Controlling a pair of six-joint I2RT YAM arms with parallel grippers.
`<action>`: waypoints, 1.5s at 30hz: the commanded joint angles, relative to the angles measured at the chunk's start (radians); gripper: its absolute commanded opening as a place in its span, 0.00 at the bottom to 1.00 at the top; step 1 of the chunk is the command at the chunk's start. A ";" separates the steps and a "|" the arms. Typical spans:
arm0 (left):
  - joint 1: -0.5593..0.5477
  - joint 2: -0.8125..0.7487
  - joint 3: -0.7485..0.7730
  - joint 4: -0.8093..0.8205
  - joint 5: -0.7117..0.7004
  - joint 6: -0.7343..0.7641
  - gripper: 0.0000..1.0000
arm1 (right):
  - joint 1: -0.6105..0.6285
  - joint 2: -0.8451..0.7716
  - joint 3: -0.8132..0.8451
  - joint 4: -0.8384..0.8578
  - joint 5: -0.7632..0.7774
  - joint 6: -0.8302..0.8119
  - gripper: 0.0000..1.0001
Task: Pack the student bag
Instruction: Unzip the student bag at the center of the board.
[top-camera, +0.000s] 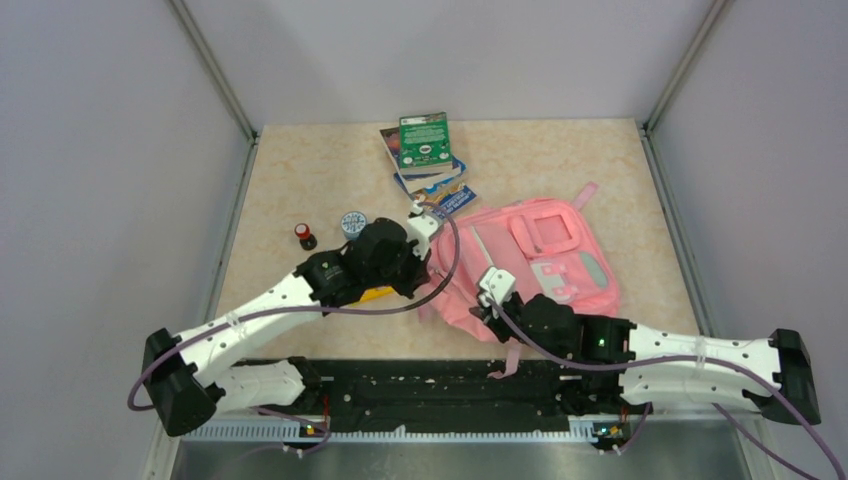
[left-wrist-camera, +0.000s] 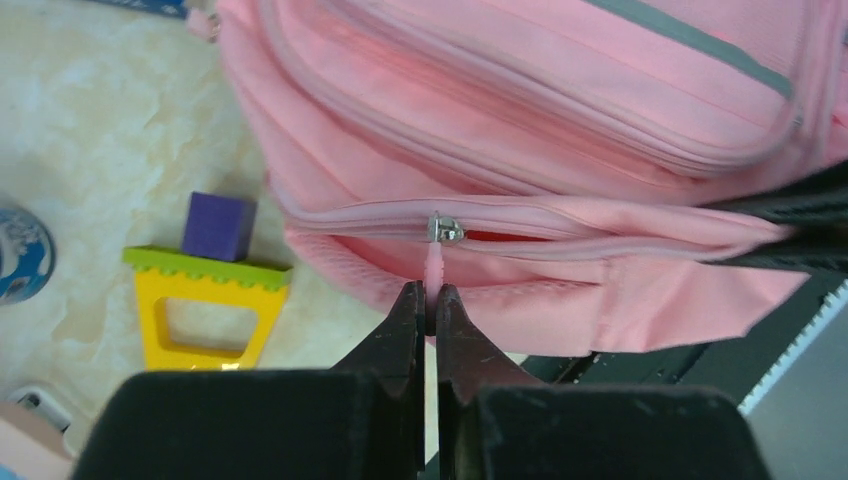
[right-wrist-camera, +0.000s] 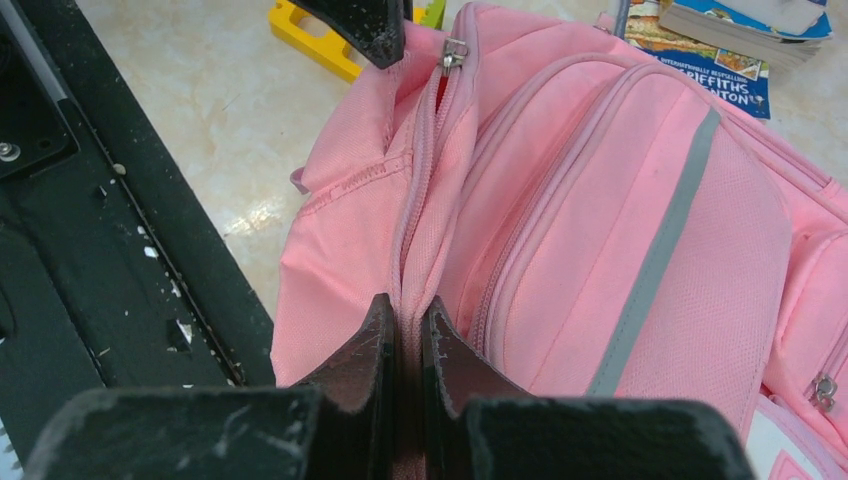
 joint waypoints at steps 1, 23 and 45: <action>0.131 0.047 0.083 -0.046 -0.081 -0.028 0.00 | 0.008 -0.009 0.069 0.048 0.002 -0.011 0.00; 0.317 0.139 0.058 0.065 0.431 0.064 0.00 | 0.008 -0.009 0.061 0.099 0.079 0.093 0.83; 0.313 0.120 0.046 0.062 0.465 0.060 0.00 | 0.009 0.429 0.171 0.344 0.343 0.273 0.58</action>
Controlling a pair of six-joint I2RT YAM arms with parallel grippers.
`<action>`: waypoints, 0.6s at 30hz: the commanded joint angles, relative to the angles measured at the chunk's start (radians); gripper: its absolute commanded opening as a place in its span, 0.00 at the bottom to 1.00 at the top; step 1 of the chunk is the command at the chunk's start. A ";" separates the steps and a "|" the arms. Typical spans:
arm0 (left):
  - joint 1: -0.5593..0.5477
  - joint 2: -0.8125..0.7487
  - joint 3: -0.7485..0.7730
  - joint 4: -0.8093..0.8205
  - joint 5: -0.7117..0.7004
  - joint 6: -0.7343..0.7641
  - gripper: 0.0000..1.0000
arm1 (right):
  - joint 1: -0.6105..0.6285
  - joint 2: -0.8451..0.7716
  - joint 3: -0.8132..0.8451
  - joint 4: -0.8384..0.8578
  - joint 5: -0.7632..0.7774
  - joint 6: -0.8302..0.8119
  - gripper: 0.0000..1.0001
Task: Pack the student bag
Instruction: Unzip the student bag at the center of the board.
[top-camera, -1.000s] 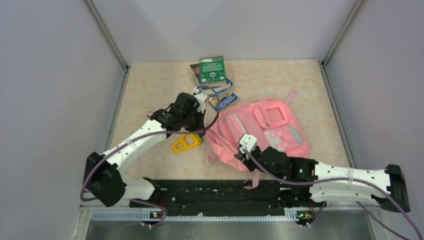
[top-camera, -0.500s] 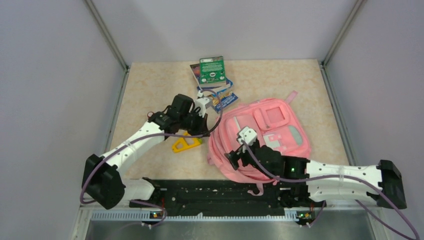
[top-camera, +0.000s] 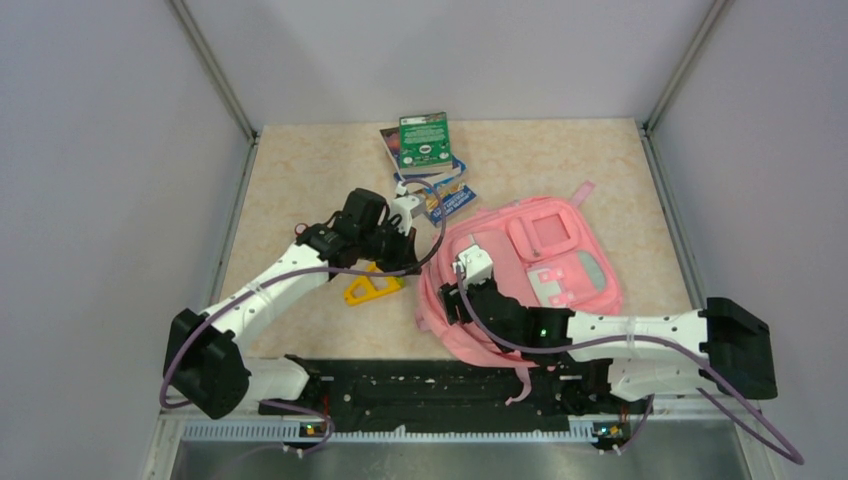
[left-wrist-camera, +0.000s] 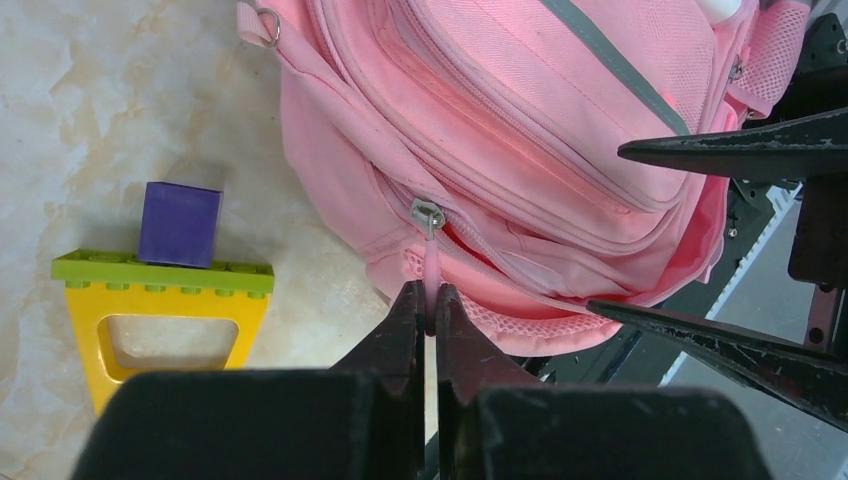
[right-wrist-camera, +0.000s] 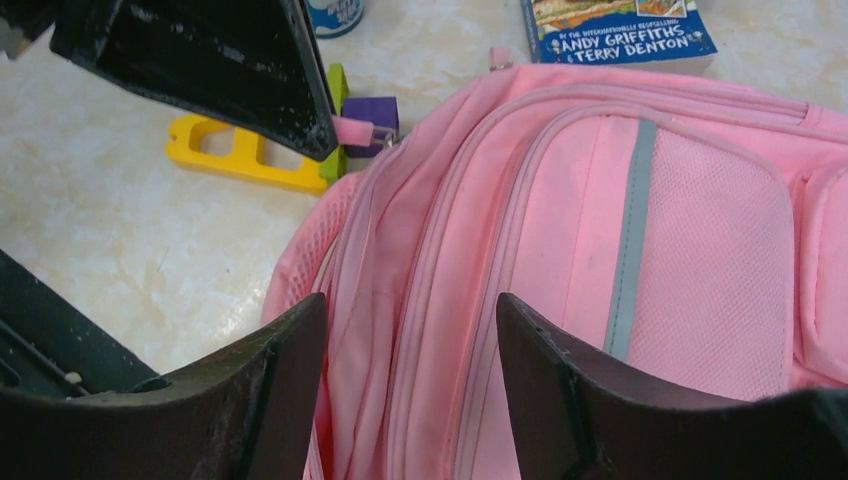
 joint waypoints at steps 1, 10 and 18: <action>-0.002 -0.049 0.004 0.085 0.053 0.007 0.00 | 0.008 0.039 0.067 0.082 0.033 0.004 0.57; -0.004 -0.052 0.002 0.085 0.051 0.010 0.00 | 0.007 0.117 0.077 0.064 0.053 0.012 0.43; -0.004 -0.048 0.002 0.085 0.053 0.011 0.00 | 0.009 0.156 0.079 0.072 0.019 0.002 0.38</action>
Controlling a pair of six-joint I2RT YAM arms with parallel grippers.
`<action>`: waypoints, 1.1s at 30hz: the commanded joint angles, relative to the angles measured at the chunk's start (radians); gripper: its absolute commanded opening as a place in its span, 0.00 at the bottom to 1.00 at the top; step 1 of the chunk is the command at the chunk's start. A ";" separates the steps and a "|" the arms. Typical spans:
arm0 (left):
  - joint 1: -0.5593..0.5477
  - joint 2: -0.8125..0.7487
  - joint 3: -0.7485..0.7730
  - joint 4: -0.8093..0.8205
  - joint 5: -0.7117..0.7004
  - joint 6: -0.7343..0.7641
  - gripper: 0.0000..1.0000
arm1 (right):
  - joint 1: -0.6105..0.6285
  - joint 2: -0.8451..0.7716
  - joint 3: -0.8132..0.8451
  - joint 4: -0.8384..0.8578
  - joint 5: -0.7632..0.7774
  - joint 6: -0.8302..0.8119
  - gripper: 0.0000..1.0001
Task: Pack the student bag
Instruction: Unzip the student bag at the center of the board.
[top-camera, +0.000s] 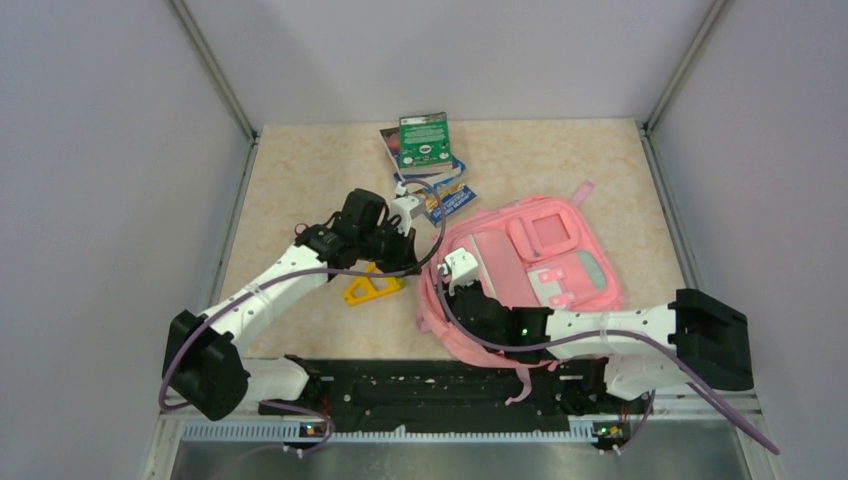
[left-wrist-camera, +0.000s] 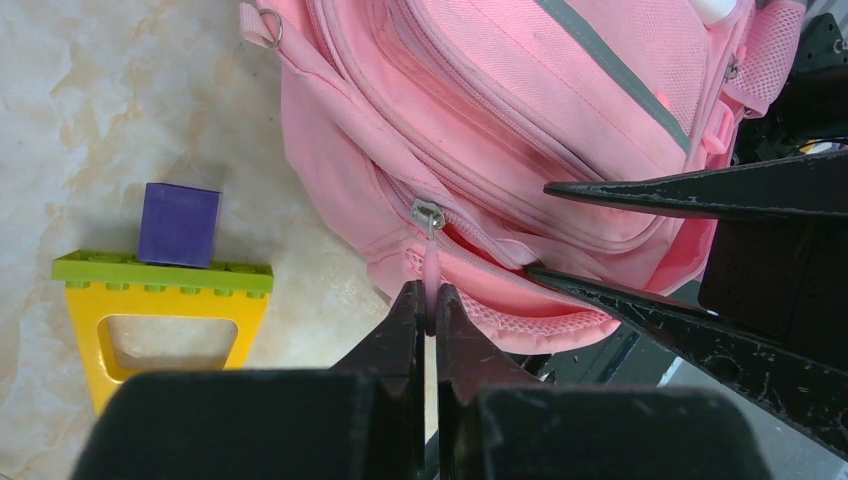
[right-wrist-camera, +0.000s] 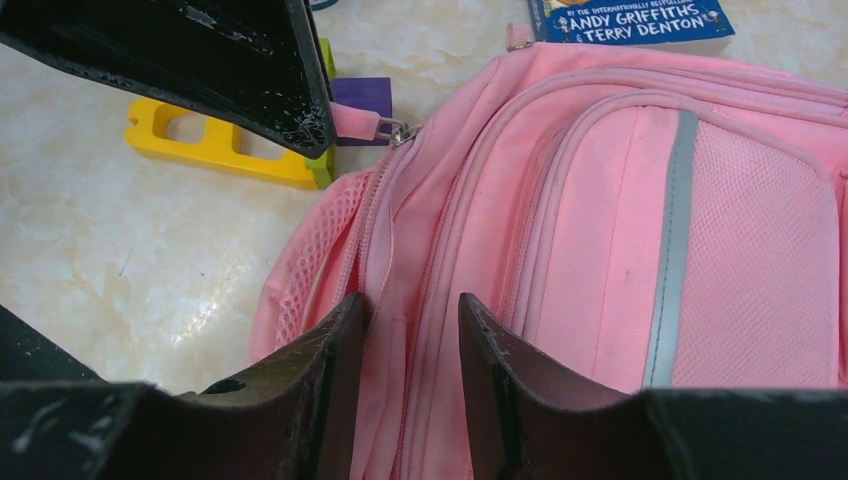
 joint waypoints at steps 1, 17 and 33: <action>-0.003 -0.041 0.005 0.085 0.050 0.010 0.00 | 0.009 0.022 0.049 0.034 -0.018 0.003 0.38; -0.003 -0.049 0.004 0.088 0.059 0.012 0.00 | 0.008 0.124 0.045 0.052 0.173 0.011 0.38; -0.004 -0.082 0.033 0.067 -0.193 -0.132 0.00 | 0.008 -0.305 0.003 -0.150 -0.177 -0.253 0.00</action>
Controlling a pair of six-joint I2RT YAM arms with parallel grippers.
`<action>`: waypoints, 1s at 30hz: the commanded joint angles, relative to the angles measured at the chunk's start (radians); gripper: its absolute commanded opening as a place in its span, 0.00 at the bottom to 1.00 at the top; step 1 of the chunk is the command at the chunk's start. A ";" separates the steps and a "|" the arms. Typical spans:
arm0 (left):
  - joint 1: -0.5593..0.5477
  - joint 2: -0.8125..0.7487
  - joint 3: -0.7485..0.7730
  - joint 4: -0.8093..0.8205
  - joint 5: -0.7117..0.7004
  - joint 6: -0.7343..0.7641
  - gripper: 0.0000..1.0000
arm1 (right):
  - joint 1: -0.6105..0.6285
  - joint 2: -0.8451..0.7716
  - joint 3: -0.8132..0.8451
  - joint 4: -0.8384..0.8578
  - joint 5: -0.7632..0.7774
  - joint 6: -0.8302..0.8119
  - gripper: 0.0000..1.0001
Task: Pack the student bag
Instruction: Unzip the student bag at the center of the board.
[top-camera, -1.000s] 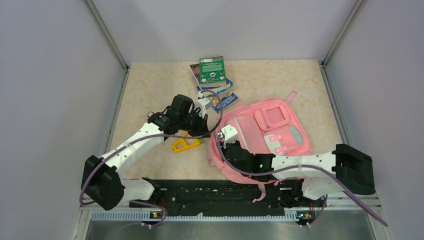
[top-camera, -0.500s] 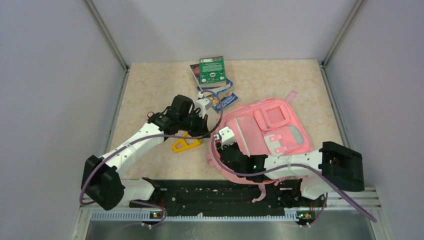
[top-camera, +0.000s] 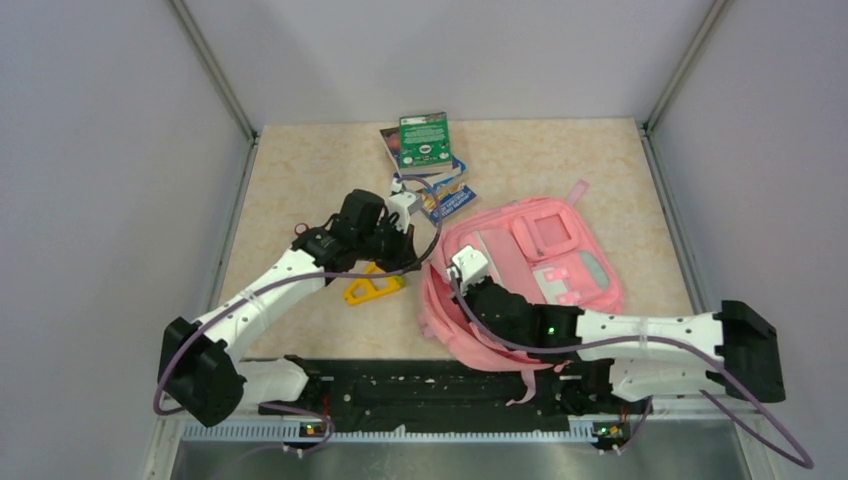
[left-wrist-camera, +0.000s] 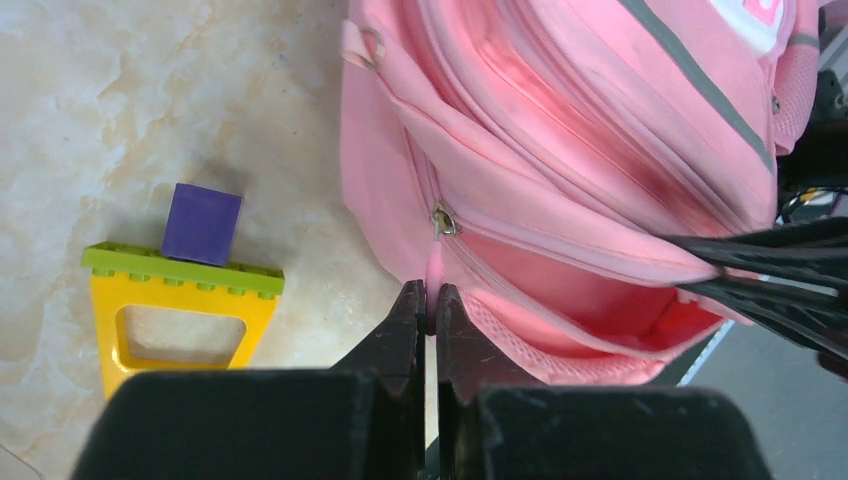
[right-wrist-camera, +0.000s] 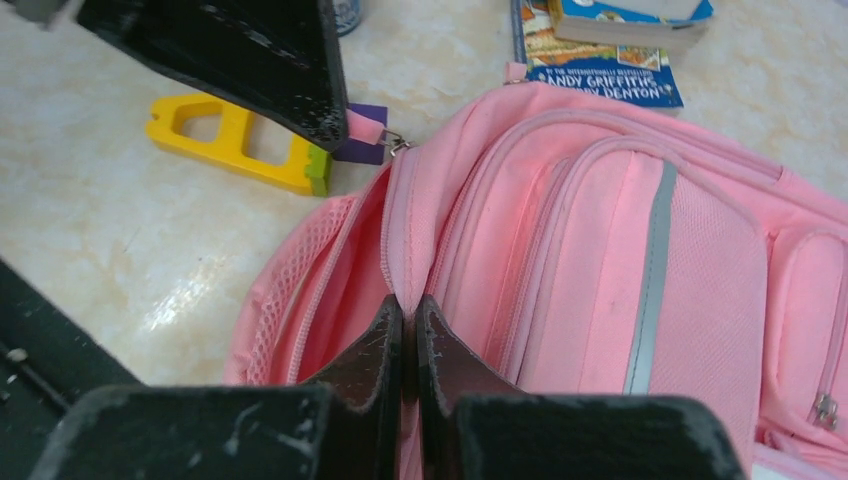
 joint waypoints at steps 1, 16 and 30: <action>0.005 -0.064 0.034 0.057 -0.130 -0.111 0.00 | 0.006 -0.188 -0.002 -0.096 -0.169 -0.104 0.00; 0.005 -0.067 -0.062 0.353 -0.114 -0.188 0.00 | 0.006 -0.458 0.047 -0.221 -0.414 -0.116 0.00; 0.009 0.169 -0.059 0.679 -0.051 -0.192 0.00 | 0.006 -0.500 0.081 -0.148 -0.460 -0.181 0.00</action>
